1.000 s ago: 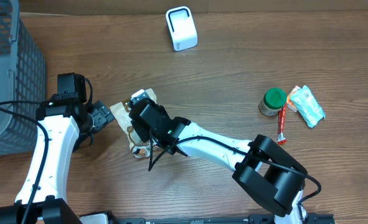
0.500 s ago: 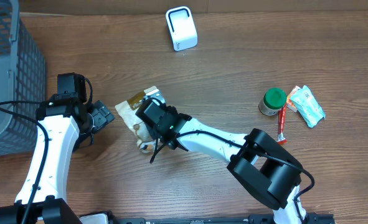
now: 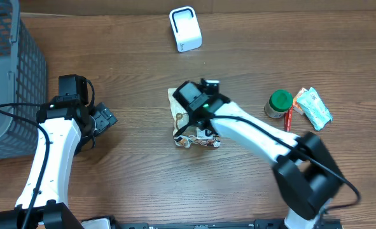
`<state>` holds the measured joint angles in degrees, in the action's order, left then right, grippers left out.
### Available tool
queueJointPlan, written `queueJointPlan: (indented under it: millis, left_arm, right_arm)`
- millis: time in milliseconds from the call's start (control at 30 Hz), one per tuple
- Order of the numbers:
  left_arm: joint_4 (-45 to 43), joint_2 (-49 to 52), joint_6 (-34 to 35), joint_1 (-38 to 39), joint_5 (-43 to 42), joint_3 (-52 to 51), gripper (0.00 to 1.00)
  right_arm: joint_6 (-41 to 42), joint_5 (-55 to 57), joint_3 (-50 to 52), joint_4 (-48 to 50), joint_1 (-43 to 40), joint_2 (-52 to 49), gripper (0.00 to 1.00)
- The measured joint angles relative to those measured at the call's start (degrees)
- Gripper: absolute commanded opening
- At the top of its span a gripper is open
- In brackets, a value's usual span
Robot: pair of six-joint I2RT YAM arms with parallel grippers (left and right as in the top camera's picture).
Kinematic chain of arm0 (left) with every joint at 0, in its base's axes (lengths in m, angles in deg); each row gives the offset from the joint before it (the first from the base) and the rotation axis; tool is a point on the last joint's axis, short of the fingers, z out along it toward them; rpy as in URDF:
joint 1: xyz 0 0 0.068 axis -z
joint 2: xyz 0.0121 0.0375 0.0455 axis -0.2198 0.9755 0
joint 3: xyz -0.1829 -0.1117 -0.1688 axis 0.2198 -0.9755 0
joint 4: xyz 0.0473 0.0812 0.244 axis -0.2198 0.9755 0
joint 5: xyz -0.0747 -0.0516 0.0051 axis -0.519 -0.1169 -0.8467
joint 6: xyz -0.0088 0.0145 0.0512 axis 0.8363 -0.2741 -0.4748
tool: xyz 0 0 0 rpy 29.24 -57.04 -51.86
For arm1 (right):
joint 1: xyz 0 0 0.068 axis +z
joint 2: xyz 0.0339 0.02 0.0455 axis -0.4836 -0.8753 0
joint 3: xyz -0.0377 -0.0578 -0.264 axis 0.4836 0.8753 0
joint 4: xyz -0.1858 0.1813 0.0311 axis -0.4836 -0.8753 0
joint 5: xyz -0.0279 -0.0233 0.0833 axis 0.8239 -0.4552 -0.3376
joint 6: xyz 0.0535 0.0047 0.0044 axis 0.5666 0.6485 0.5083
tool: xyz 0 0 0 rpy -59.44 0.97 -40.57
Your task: Scan the item barcode
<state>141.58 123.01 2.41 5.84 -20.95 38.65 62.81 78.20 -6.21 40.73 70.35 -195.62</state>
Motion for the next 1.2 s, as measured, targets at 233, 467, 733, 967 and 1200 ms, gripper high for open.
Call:
queueJointPlan:
  millis: [233, 467, 733, 967, 1200]
  left_arm:
    - [0.0, 0.0, 0.0, 0.0, 0.0, 0.0, 1.00]
    - [0.0, 0.0, 0.0, 0.0, 0.0, 0.0, 1.00]
    - [0.0, 0.0, 0.0, 0.0, 0.0, 0.0, 1.00]
    - [0.0, 0.0, 0.0, 0.0, 0.0, 0.0, 1.00]
    - [0.0, 0.0, 0.0, 0.0, 0.0, 0.0, 1.00]
  right_arm:
    - [1.7, -1.7, 0.1, -10.0, -3.7, 5.2, 0.29]
    - [2.4, -10.3, 7.9, 0.1, -7.1, 5.0, 0.19]
    - [7.2, -27.1, 20.4, 16.2, -4.9, 4.6, 0.18]
    - [10.8, -37.4, 21.5, 25.4, 3.1, 4.5, 0.21]
    - [11.4, -39.0, 21.5, 33.5, 9.2, 4.5, 0.26]
